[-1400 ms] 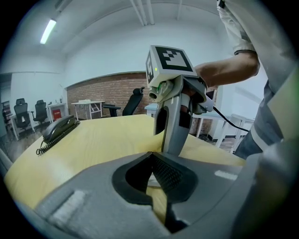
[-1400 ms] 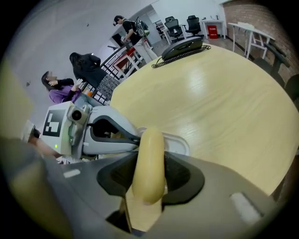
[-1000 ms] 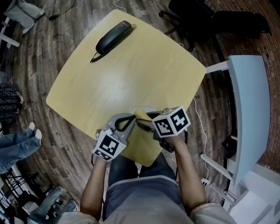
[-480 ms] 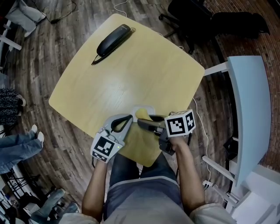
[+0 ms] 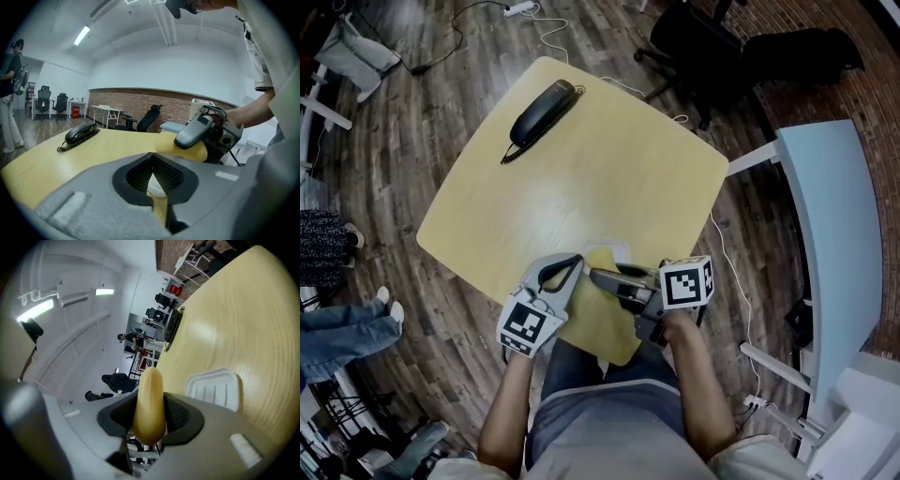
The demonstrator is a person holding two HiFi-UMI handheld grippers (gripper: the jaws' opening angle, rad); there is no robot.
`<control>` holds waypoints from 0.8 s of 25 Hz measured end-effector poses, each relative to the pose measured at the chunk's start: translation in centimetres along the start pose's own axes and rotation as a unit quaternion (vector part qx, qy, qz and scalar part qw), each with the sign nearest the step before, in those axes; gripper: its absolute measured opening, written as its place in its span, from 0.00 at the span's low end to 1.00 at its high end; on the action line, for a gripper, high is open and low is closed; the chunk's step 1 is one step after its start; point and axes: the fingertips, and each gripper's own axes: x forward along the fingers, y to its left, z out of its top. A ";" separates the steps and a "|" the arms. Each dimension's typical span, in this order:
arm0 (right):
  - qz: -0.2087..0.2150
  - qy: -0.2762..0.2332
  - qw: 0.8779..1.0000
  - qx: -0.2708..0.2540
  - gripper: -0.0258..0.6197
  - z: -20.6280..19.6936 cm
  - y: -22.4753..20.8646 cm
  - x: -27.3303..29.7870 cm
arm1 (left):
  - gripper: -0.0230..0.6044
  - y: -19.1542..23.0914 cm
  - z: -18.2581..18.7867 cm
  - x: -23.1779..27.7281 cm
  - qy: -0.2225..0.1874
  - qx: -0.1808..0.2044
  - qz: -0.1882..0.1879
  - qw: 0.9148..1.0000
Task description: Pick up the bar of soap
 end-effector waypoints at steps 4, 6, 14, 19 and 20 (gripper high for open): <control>0.022 -0.022 0.999 -0.005 0.28 1.1 2.9 -0.6 | 0.04 0.0 2.0 -0.4 -0.012 0.011 0.001 1.000; 0.031 -0.029 0.999 -0.010 0.28 1.6 4.1 -0.9 | 0.04 -0.2 2.9 -0.6 -0.020 0.013 0.004 1.000; 0.062 -0.054 0.996 -0.030 0.28 2.4 8.1 -2.8 | 0.04 -1.7 6.9 -1.4 -0.053 0.027 0.012 0.998; 0.076 -0.072 0.994 -0.038 0.28 3.1 10.4 -3.8 | 0.04 -2.4 9.5 -1.1 -0.074 0.042 0.013 0.996; 0.078 -0.075 0.993 -0.040 0.28 3.2 10.8 -3.9 | 0.04 -2.5 10.0 -1.1 -0.077 0.046 0.012 0.996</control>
